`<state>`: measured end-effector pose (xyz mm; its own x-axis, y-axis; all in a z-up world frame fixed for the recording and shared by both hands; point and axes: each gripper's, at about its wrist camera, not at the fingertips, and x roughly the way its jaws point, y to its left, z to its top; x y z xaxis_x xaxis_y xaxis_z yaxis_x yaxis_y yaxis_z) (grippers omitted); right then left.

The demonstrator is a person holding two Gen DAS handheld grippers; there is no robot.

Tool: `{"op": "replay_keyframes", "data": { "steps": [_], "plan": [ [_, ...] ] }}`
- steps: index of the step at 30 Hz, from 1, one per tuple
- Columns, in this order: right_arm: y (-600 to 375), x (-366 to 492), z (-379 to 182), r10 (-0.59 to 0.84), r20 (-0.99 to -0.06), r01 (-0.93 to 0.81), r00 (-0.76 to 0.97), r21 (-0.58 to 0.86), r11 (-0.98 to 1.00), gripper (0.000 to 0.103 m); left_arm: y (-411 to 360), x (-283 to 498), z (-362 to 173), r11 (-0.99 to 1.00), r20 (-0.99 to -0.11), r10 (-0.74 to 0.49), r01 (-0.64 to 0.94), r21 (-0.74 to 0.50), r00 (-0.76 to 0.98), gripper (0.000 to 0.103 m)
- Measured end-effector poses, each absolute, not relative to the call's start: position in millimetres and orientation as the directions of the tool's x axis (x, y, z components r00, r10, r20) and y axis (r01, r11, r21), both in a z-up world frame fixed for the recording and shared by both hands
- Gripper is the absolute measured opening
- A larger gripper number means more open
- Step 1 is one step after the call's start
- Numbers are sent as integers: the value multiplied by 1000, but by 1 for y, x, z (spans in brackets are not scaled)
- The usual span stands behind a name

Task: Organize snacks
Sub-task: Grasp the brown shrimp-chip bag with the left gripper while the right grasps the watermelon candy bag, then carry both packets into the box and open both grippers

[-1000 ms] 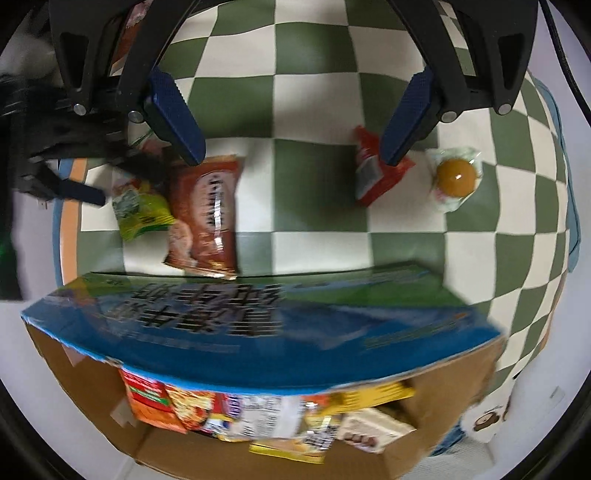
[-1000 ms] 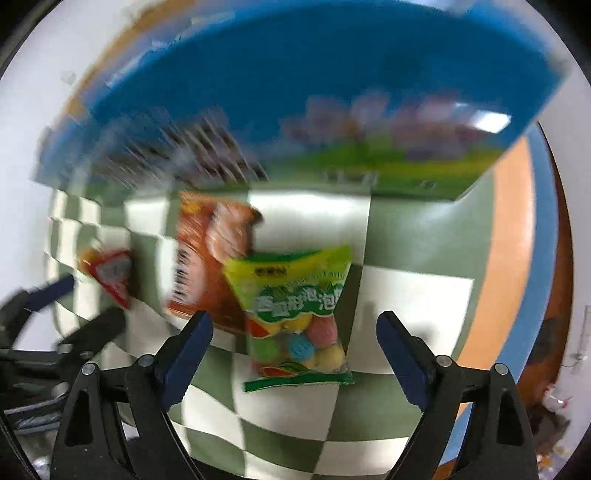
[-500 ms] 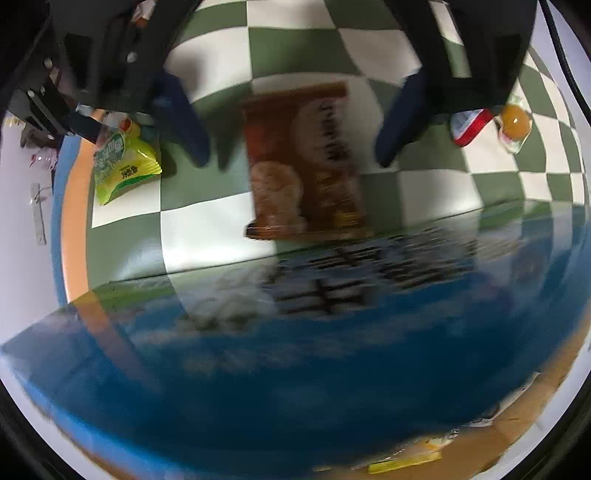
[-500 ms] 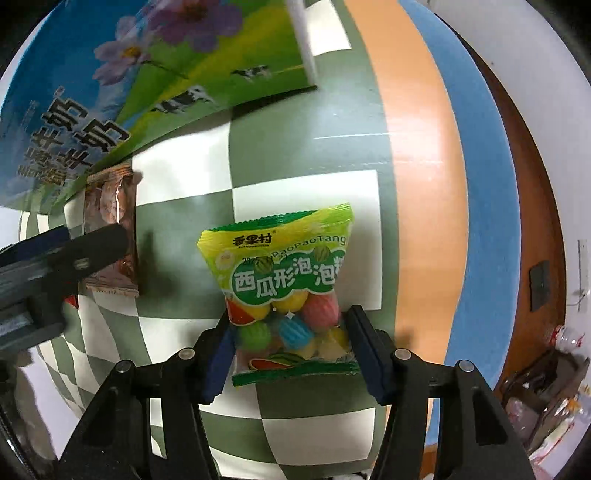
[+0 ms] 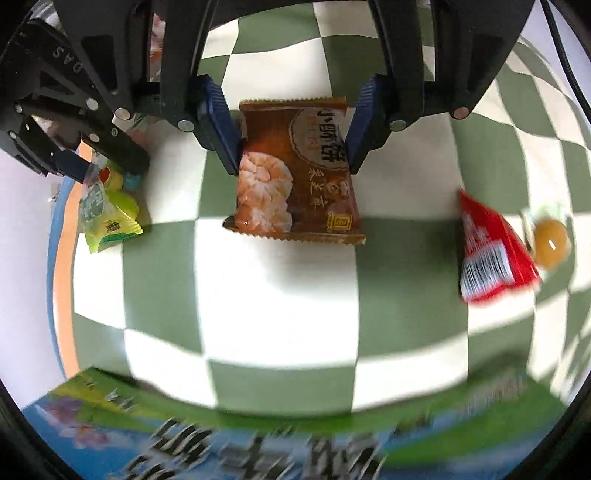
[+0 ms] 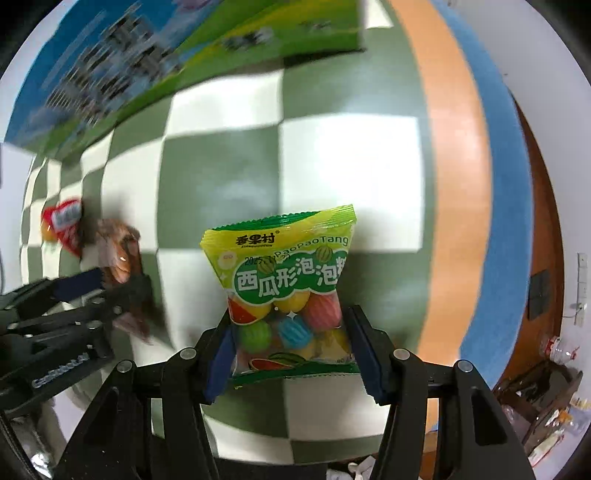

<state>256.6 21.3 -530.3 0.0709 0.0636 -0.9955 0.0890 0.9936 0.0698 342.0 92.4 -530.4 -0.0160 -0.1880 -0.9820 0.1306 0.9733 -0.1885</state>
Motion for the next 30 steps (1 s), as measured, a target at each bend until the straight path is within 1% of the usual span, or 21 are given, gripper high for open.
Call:
{"op": "replay_keyframes", "data": {
  "steps": [3,7,9,13,17,19,24,26,30],
  "plan": [
    [28,257,-533,52,-996,87,73,58,994,61,93,347,-537,971,-978,-208,110,-210,-31,56],
    [30,261,-541,59,-995,106,75,67,992,62,108,358,-540,973,-979,-203,105,-204,-22,56],
    [31,259,-545,49,-996,97,77,57,994,61,112,358,-540,974,-980,-201,104,-201,-9,54],
    [28,265,-533,60,-992,88,113,70,994,52,113,342,-508,970,-975,-217,123,-210,51,54],
    [26,262,-497,131,-976,117,175,153,981,52,121,345,-452,951,-946,-298,130,-281,131,54],
    [23,268,-471,170,-960,122,221,200,972,52,123,357,-413,936,-919,-347,138,-325,190,54],
    [13,306,-386,230,-901,103,367,285,953,52,123,405,-344,912,-869,-409,157,-379,278,54],
    [12,327,-361,230,-884,92,408,290,953,52,121,437,-330,913,-870,-405,168,-371,281,54],
    [10,376,-336,195,-873,87,448,259,962,52,119,494,-330,914,-883,-406,133,-384,235,54]
  ]
}}
